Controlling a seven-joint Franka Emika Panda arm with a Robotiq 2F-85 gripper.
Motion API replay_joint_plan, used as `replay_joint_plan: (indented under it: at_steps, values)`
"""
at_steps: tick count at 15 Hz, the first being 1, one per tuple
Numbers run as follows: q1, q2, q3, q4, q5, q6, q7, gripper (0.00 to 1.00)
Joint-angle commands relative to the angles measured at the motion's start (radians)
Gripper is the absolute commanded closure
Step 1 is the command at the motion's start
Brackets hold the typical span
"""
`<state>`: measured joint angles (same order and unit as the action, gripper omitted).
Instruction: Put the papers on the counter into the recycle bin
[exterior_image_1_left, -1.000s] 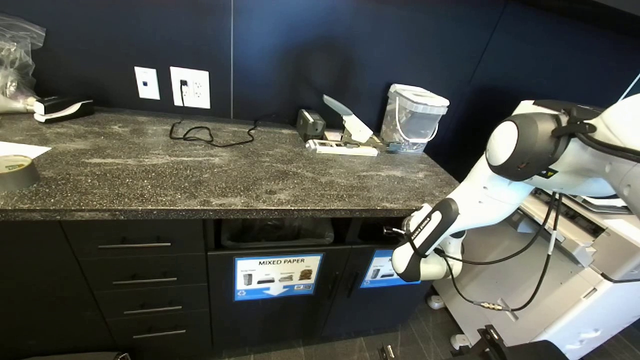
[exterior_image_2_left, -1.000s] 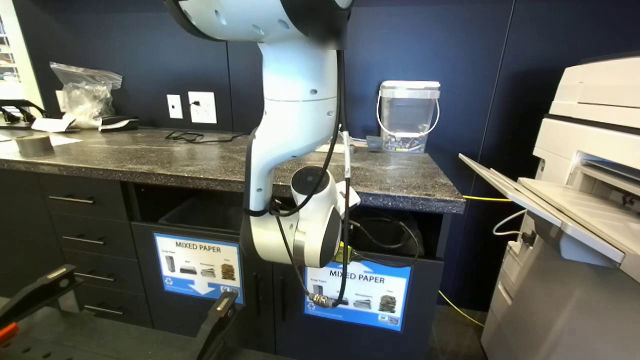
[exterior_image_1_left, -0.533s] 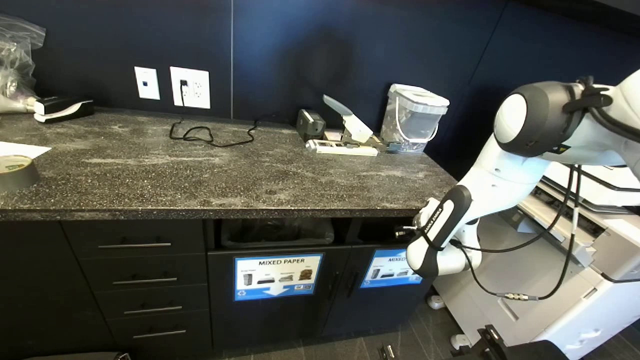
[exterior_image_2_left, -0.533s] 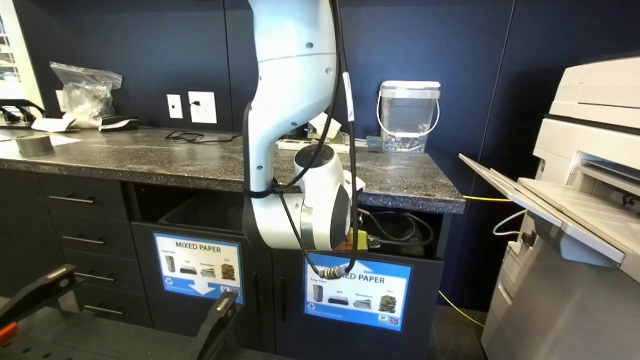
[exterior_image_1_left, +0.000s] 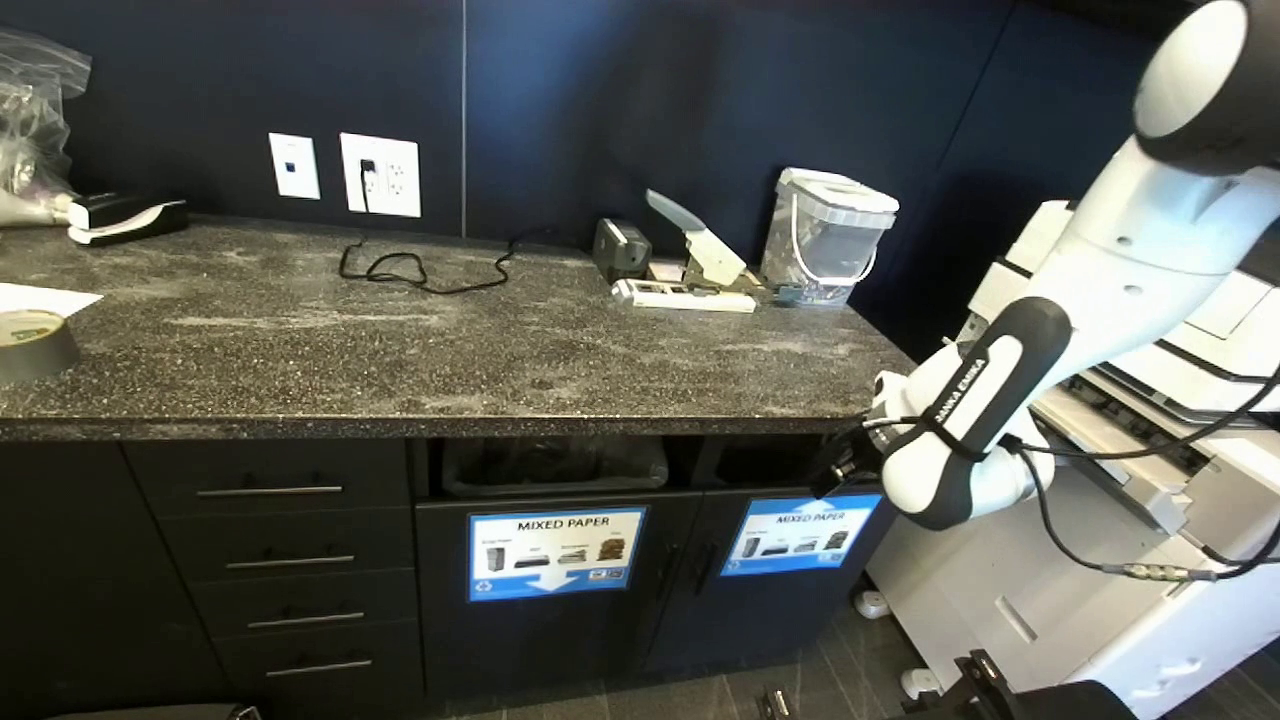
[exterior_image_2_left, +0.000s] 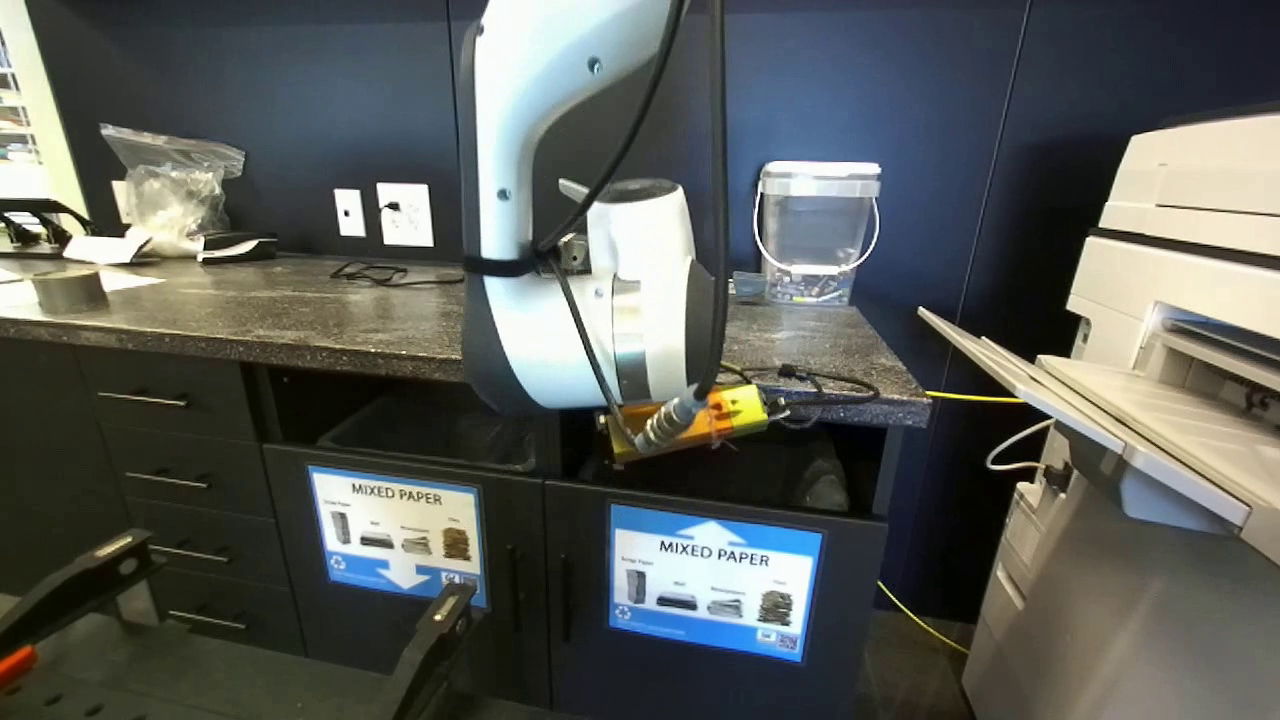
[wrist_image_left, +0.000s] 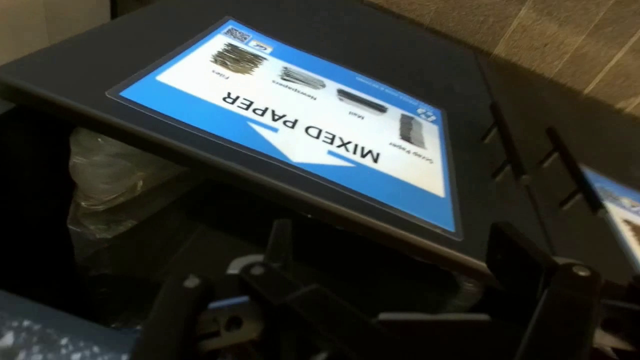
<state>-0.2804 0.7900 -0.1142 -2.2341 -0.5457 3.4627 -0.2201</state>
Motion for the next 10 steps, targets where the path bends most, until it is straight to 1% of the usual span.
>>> replay_joint_plan:
  at_steps: [1, 2, 4, 6, 8, 10]
  values:
    - [-0.25, -0.252, 0.204, -0.182, -0.261, -0.179, -0.037, 0.0]
    - [-0.317, -0.292, 0.28, -0.224, -0.313, -0.219, -0.036, 0.0]
    - [-0.472, -0.352, 0.443, -0.297, -0.327, -0.284, -0.077, 0.0]
    - [-0.61, -0.408, 0.605, -0.364, -0.268, -0.347, -0.131, 0.0]
    - [-0.742, -0.426, 0.765, -0.4, -0.182, -0.4, -0.21, 0.0]
    - [-0.863, -0.464, 0.922, -0.422, -0.087, -0.476, -0.253, 0.0]
